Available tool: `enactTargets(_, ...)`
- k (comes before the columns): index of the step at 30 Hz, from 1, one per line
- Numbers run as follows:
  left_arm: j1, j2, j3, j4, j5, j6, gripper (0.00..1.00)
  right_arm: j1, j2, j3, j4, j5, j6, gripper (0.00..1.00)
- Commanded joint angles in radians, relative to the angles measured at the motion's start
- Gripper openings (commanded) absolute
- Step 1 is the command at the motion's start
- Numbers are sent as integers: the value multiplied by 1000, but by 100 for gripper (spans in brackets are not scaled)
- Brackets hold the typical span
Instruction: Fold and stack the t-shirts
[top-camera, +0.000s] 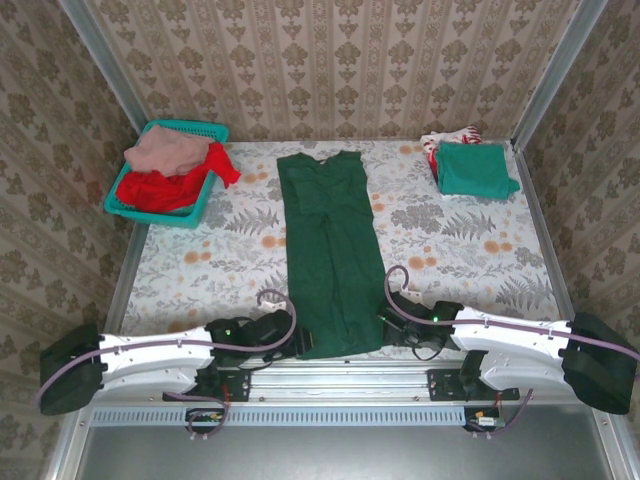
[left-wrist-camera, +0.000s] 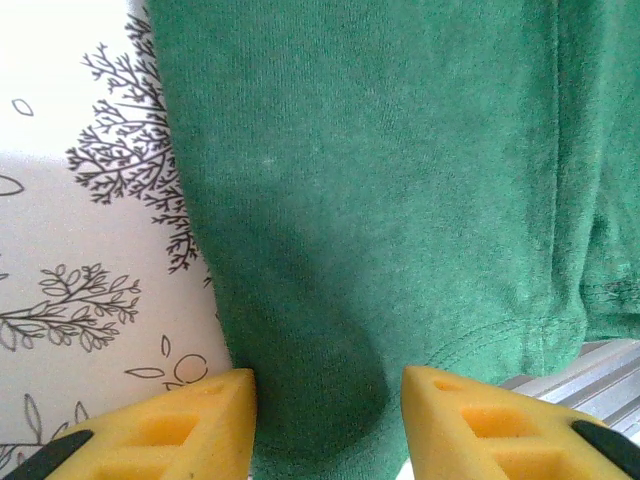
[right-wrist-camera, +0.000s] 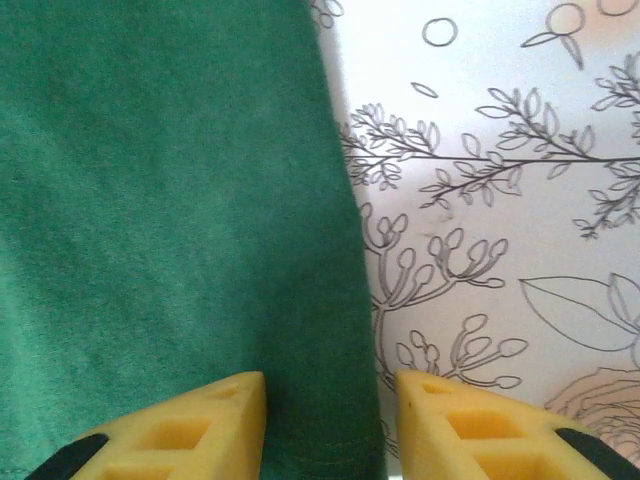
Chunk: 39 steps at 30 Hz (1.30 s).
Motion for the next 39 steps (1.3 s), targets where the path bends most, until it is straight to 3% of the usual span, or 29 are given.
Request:
enactTargets(1,-5,17,0,-1,29,-6,43,13,16,-4,182,-93,-1,39)
enactTargets(5,-6,-13,-8,-63,36,-9,37,15,41,9,198,-98,-7,37)
enactTargets(10,-2,-102,-18,-117,18,-7,8,18,64,29,174,-83,-10,27)
enactTargets(15,5,-122,-35,-68,22,5,0,24,6,37,102,-45,1,20)
enactTargets(20,61,-134,-23,-34,46,42,0,24,-75,84,-13,5,-15,10)
enactTargets(23,183,-191,33,-95,89,123,0,-6,-82,162,-85,39,-59,6)
enactTargets(28,480,-164,169,-150,253,300,0,-145,31,294,-77,15,-184,5)
enactTargets(33,684,62,320,-92,402,431,0,-275,216,467,-21,-64,-310,6)
enactTargets(39,807,360,483,-27,535,531,0,-390,473,682,-18,-141,-417,6)
